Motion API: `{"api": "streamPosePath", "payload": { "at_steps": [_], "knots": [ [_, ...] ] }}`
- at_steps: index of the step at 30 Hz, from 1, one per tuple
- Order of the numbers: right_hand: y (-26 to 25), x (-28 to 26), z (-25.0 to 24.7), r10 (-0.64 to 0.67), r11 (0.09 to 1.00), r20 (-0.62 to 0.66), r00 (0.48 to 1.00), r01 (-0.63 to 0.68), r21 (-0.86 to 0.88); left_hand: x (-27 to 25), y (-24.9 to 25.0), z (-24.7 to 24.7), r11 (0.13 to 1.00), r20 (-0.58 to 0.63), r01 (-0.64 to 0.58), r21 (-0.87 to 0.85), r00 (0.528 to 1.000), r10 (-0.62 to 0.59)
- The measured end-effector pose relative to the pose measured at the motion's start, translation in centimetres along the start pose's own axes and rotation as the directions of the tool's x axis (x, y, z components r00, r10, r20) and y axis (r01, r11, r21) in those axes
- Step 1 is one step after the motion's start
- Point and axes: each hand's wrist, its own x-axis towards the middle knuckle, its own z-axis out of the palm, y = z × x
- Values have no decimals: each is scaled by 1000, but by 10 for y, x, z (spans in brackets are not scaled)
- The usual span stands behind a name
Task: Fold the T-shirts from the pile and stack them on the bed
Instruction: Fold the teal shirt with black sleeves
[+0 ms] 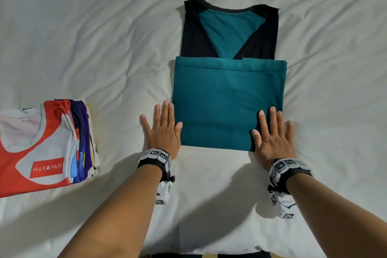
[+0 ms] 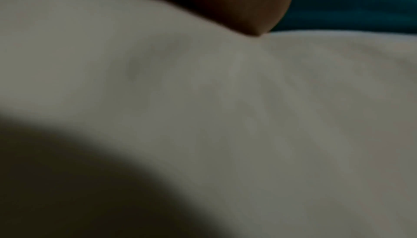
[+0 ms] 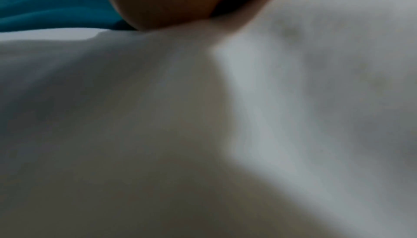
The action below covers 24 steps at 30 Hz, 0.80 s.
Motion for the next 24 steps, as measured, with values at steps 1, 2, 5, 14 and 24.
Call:
{"api": "streamPosePath", "payload": {
  "at_steps": [1,2,5,14,24],
  "knots": [
    [2,-1,-3,-9,1000,13,1000,9,-14,-2,-1,-6,1000,3,14,-6,1000,-14],
    [3,-2,-7,-19,999,11,1000,20,-30,-5,0,-13,999,-19,25,-34,1000,-25],
    [-1,-16,-22,-53,997,-44,998,51,-57,-31,4,-20,976,-160,-212,-56,967,200],
    [-14,-31,-29,-344,913,36,938,343,-220,-33,32,-36,794,68,-474,381,871,487],
    [-46,-21,-35,-171,895,124,977,207,-395,-31,55,-76,897,128,-384,221,923,364]
  ]
}}
